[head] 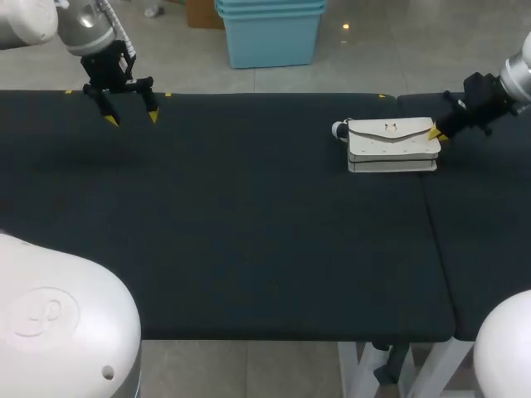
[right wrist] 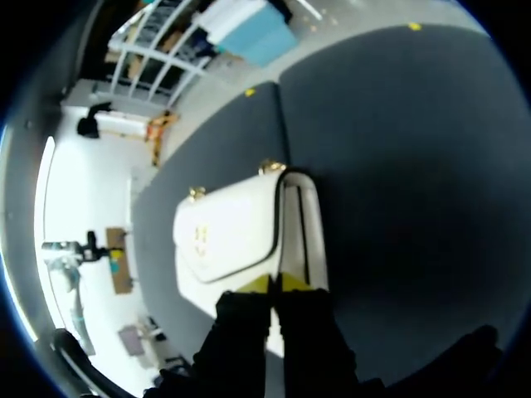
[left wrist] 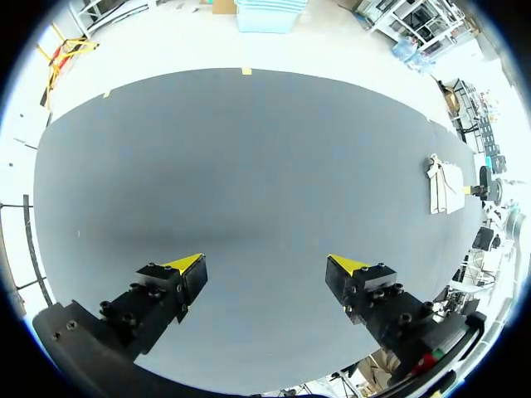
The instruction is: Pick up the bag, open it, inspect its contents, close it, and place it on the opposite side
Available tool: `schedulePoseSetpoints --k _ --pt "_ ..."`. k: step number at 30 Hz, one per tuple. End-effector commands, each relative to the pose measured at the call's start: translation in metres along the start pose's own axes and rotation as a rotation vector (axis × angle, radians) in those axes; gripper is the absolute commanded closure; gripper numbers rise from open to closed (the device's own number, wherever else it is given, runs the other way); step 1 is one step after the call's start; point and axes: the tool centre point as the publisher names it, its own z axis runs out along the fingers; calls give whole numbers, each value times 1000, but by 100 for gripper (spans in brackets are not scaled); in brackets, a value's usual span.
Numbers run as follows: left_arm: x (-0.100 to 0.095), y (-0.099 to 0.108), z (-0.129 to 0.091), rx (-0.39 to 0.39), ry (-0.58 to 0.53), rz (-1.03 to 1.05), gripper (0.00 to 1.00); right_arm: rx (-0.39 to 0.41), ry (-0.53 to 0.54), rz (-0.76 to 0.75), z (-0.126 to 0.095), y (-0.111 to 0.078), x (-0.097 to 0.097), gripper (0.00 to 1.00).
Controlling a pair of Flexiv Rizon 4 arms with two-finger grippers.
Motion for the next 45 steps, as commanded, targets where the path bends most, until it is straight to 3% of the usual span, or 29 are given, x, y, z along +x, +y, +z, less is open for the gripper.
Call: schedulePoseSetpoints --k 1,5,10,29,37,38,39,40,45 --pt "-2 -1 -1 -1 -8 -1 0 7 1 -1 0 2 0 100" --pt "-6 -3 -4 2 -16 4 0 3 0 44 -16 32 -26 100" --pt "-10 -5 -4 7 -16 -1 0 -19 -9 63 -39 54 -44 100" --pt "-14 -3 -5 8 -41 -17 0 -10 -22 80 -51 101 -80 100" --pt "-13 -3 -7 11 -41 -19 0 -15 -18 80 -54 105 -82 100" --pt "-12 -3 -7 12 -40 -19 0 -12 -15 78 -54 104 -81 82" --pt "-11 -3 -7 12 -40 -19 0 -12 -14 78 -55 104 -81 37" --pt "-11 -3 -7 11 -40 -19 0 -12 -14 78 -55 103 -81 0" --pt "-9 -3 -8 6 -45 -20 0 -71 -75 71 -71 97 -78 0"
